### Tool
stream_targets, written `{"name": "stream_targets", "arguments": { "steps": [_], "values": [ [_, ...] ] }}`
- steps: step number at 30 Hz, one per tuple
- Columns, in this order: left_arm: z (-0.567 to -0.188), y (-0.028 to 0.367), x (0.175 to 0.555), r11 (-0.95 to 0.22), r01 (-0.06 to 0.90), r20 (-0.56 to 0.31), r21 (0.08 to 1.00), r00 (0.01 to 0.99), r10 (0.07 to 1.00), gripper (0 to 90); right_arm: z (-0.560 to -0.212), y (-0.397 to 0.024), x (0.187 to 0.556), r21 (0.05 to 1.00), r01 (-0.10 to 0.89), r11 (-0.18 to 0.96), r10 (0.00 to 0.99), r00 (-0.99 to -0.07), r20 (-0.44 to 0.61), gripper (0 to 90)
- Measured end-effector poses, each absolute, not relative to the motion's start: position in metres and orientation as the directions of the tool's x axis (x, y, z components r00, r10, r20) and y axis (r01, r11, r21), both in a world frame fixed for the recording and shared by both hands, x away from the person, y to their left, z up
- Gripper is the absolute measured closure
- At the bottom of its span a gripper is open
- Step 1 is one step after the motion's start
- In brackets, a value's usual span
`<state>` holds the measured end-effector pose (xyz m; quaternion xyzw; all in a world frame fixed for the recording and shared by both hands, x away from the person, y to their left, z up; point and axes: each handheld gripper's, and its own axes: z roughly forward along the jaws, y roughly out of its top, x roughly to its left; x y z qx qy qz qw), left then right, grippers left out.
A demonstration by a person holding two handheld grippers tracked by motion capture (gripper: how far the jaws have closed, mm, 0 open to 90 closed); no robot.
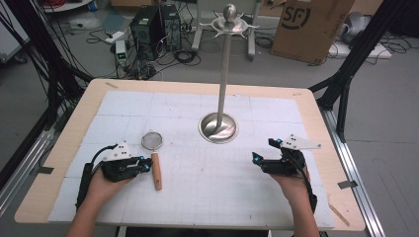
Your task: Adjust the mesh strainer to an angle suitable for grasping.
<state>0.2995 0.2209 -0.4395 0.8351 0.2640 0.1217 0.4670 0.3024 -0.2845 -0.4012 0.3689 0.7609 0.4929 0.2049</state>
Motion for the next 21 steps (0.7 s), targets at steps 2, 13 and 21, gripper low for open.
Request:
{"name": "stream_targets", "arguments": {
  "steps": [2, 13, 21],
  "values": [
    [-0.440, 0.220, 0.299, -0.434, 0.324, -0.038, 0.840, 0.834, 0.550, 85.3, -0.401, -0.285, 0.302, 0.901, 0.360, 0.242, 0.764, -0.644, 0.052, 15.9],
    [-0.446, 0.209, 0.297, -0.491, 0.309, -0.012, 0.814, 0.856, 0.517, 89.2, -0.402, -0.284, 0.302, 0.898, 0.365, 0.244, 0.763, -0.645, 0.055, 15.9],
    [-0.448, 0.193, 0.297, -0.524, 0.291, 0.005, 0.801, 0.871, 0.492, 89.2, -0.401, -0.283, 0.302, 0.900, 0.363, 0.241, 0.763, -0.644, 0.055, 16.0]
  ]
}}
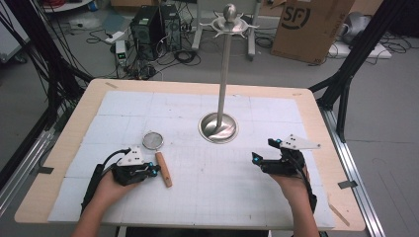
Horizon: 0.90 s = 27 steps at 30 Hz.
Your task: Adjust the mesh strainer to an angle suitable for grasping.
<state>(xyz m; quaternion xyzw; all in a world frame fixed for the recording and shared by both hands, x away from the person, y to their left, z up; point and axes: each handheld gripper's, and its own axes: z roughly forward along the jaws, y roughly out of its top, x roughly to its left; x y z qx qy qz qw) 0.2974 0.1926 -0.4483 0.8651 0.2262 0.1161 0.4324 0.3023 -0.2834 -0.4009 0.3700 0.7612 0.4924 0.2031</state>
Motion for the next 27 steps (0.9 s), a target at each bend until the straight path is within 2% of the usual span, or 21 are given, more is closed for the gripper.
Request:
{"name": "stream_targets", "arguments": {
  "steps": [27],
  "values": [
    [-0.447, 0.135, 0.315, -0.550, 0.282, 0.032, 0.786, 0.870, 0.492, 89.6, -0.402, -0.283, 0.303, 0.895, 0.373, 0.244, 0.761, -0.646, 0.063, 16.0]
  ]
}}
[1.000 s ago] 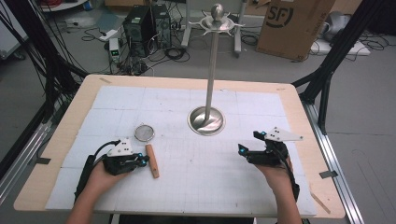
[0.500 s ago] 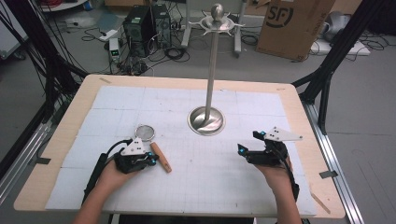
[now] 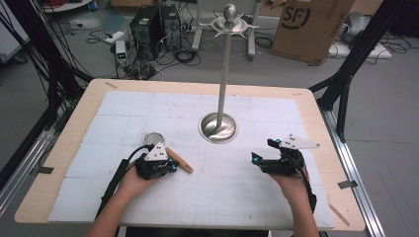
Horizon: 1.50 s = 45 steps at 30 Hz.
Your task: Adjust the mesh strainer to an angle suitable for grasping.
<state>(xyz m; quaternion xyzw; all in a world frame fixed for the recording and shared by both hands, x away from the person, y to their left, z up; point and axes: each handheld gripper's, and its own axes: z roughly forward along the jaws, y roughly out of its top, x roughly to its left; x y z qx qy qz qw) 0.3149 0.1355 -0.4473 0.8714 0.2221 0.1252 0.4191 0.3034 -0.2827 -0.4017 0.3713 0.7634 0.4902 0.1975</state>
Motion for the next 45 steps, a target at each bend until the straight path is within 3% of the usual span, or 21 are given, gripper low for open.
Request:
{"name": "stream_targets", "arguments": {
  "steps": [15, 30, 45],
  "values": [
    [-0.441, 0.131, 0.320, -0.537, 0.285, 0.035, 0.794, 0.861, 0.508, 89.7, -0.402, -0.283, 0.303, 0.894, 0.376, 0.246, 0.759, -0.648, 0.064, 16.0],
    [-0.422, 0.149, 0.340, -0.480, 0.313, 0.044, 0.820, 0.801, 0.598, 89.7, -0.403, -0.281, 0.304, 0.889, 0.381, 0.253, 0.755, -0.652, 0.065, 16.0],
    [-0.437, 0.160, 0.377, -0.428, 0.424, -0.001, 0.798, 0.712, 0.702, 89.7, -0.406, -0.280, 0.305, 0.884, 0.390, 0.259, 0.755, -0.652, 0.067, 16.0]
  ]
}}
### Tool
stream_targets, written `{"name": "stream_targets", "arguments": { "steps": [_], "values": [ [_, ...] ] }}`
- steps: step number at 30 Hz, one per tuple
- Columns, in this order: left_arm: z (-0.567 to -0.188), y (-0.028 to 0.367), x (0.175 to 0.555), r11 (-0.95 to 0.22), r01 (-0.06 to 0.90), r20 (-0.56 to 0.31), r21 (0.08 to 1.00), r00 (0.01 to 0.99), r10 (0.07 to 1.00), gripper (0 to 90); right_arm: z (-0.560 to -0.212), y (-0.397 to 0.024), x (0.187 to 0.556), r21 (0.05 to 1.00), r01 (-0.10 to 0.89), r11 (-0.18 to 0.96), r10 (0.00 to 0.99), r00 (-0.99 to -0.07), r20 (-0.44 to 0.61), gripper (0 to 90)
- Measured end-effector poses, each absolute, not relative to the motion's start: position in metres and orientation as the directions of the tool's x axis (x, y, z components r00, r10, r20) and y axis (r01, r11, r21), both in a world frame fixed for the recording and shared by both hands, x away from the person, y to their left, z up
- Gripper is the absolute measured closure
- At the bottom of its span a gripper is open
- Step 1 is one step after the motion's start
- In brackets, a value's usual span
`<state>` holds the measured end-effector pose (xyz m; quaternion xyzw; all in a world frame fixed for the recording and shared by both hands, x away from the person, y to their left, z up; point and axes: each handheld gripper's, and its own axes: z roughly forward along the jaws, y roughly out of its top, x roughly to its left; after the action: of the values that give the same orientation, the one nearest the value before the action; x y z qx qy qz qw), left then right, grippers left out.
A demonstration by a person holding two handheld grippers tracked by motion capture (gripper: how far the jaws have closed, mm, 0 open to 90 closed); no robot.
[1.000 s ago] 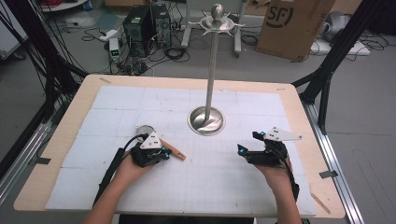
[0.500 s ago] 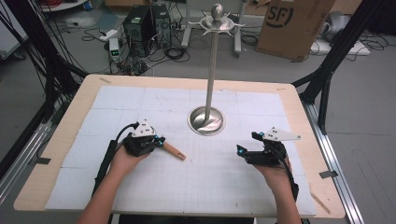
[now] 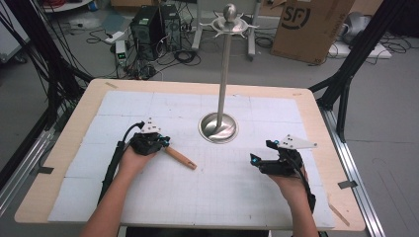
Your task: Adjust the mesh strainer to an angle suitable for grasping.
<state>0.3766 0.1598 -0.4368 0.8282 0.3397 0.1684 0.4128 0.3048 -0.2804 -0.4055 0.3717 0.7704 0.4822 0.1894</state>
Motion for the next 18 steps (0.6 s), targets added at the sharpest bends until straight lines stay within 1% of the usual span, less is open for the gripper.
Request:
{"name": "stream_targets", "arguments": {
  "steps": [2, 7, 11, 18],
  "values": [
    [-0.440, 0.161, 0.379, -0.411, 0.439, -0.025, 0.799, 0.707, 0.706, 89.7, -0.406, -0.280, 0.305, 0.883, 0.392, 0.258, 0.756, -0.651, 0.068, 16.0],
    [-0.442, 0.159, 0.379, -0.437, 0.446, -0.013, 0.781, 0.711, 0.703, 89.7, -0.407, -0.280, 0.305, 0.879, 0.398, 0.262, 0.757, -0.650, 0.069, 16.0],
    [-0.441, 0.158, 0.376, -0.466, 0.444, 0.014, 0.765, 0.713, 0.701, 89.7, -0.406, -0.280, 0.305, 0.881, 0.394, 0.260, 0.756, -0.651, 0.068, 16.0],
    [-0.438, 0.163, 0.367, -0.482, 0.442, 0.024, 0.757, 0.718, 0.696, 89.7, -0.406, -0.281, 0.303, 0.881, 0.395, 0.259, 0.755, -0.652, 0.070, 16.0]
  ]
}}
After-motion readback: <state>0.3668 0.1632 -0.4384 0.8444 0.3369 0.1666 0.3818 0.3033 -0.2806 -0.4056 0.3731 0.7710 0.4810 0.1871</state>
